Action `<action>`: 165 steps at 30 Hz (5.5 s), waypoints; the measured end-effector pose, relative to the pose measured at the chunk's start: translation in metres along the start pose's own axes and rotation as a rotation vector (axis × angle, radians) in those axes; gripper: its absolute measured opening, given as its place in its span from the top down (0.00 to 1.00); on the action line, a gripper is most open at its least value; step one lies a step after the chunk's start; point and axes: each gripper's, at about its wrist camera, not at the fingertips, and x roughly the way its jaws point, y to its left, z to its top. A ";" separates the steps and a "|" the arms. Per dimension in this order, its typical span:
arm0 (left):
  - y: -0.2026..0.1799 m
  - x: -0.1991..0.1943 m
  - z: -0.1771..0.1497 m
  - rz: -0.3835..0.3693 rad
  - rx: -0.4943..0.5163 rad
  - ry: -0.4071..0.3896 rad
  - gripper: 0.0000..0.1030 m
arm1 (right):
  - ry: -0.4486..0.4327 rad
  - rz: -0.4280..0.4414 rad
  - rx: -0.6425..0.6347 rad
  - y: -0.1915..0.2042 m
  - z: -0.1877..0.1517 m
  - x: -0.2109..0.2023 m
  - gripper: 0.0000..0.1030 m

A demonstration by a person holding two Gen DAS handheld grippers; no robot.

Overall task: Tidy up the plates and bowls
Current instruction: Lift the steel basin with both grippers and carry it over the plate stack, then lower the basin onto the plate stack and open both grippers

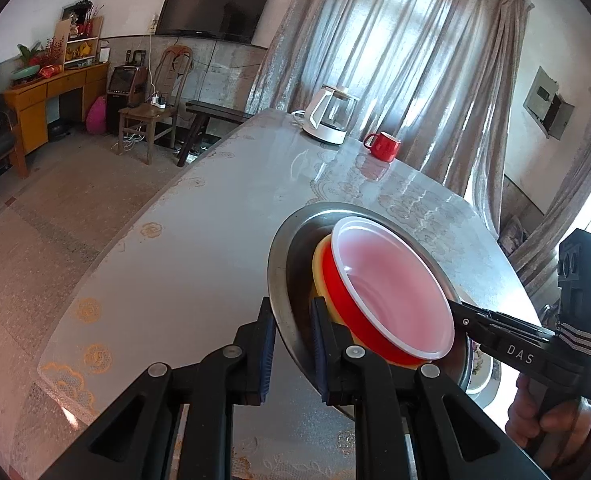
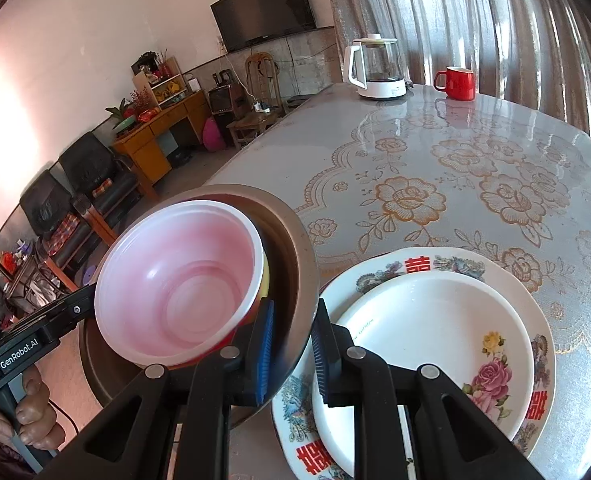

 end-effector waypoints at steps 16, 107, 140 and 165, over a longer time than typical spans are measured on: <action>-0.059 0.018 0.016 -0.116 0.092 0.019 0.84 | -0.067 -0.080 0.087 -0.043 -0.006 -0.043 0.82; -0.113 0.072 -0.019 -0.221 0.171 0.233 0.78 | -0.179 -0.089 0.436 -0.150 -0.054 -0.108 0.74; -0.077 0.082 -0.032 -0.080 0.147 0.246 0.78 | -0.051 -0.156 0.353 -0.141 -0.078 -0.071 0.93; -0.081 0.074 -0.032 0.004 0.153 0.205 0.76 | -0.038 -0.188 0.355 -0.137 -0.075 -0.064 0.88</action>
